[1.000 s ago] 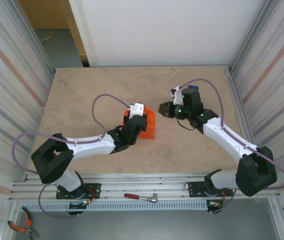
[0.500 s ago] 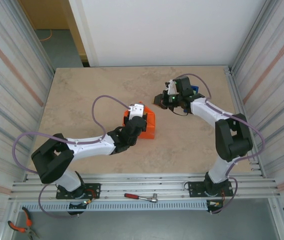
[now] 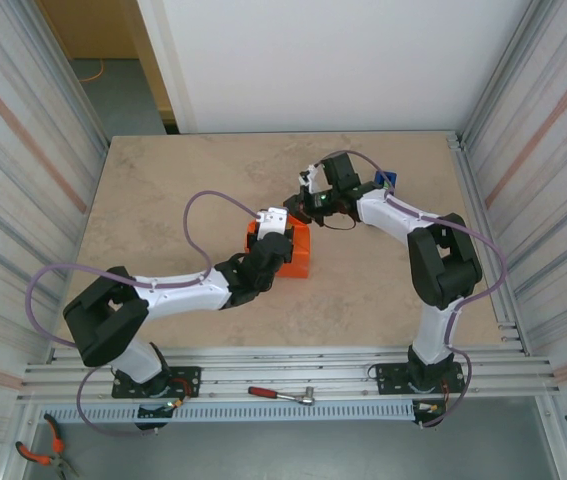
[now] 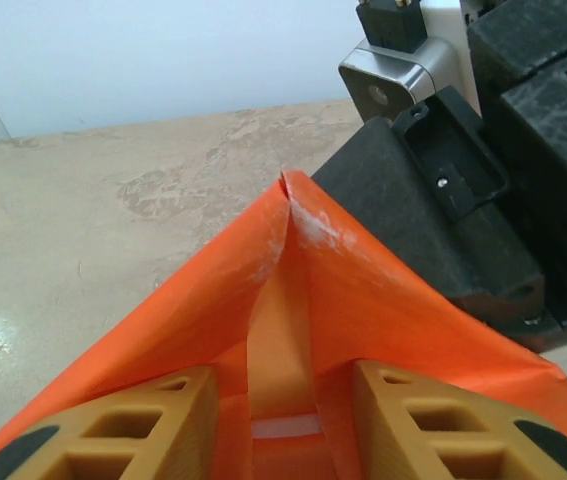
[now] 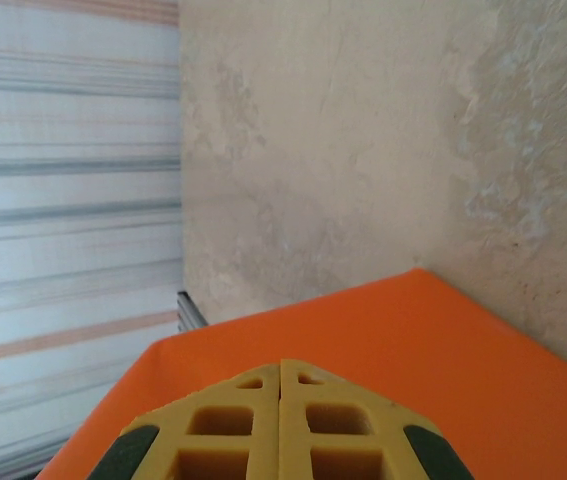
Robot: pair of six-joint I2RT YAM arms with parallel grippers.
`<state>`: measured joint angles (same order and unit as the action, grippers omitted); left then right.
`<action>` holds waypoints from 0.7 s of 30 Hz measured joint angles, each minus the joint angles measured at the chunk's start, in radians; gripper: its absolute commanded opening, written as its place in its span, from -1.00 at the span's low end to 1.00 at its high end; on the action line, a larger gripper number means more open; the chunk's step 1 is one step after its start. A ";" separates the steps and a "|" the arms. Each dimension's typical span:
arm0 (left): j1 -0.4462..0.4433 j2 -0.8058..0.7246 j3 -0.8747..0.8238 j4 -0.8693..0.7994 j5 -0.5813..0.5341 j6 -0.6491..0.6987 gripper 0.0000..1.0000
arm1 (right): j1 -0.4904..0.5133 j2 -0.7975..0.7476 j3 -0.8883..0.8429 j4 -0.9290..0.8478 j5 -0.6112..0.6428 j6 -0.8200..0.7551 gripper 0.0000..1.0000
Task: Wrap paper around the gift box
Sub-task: Fold the wrapping paper for the gift box.
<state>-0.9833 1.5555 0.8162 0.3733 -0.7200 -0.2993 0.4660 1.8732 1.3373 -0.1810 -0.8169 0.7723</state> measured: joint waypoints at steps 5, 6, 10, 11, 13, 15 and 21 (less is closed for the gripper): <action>-0.001 0.004 0.003 -0.002 -0.006 -0.002 -0.19 | 0.006 -0.013 -0.016 -0.013 -0.012 -0.021 -1.00; -0.001 0.004 0.003 -0.002 -0.008 -0.002 -0.19 | 0.006 -0.019 -0.021 -0.014 -0.010 -0.025 -1.00; -0.002 0.005 0.004 -0.004 -0.008 -0.003 -0.19 | 0.004 -0.071 -0.049 -0.019 0.009 -0.041 -1.00; -0.003 0.006 0.004 -0.005 -0.009 -0.003 -0.19 | 0.004 -0.085 -0.059 -0.020 0.016 -0.044 -1.00; -0.004 0.006 0.004 -0.007 -0.011 -0.003 -0.19 | 0.003 -0.109 -0.079 -0.019 0.029 -0.047 -1.00; -0.006 0.006 0.004 -0.010 -0.011 -0.003 -0.19 | 0.003 -0.127 -0.098 -0.010 0.041 -0.047 -1.00; -0.006 0.010 0.004 -0.012 -0.011 -0.004 -0.19 | 0.003 -0.145 -0.130 0.031 0.055 -0.047 -1.00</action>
<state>-0.9897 1.5650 0.8200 0.3611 -0.7311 -0.3031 0.4694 1.7287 1.2072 -0.1497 -0.7624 0.7254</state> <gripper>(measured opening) 0.405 0.061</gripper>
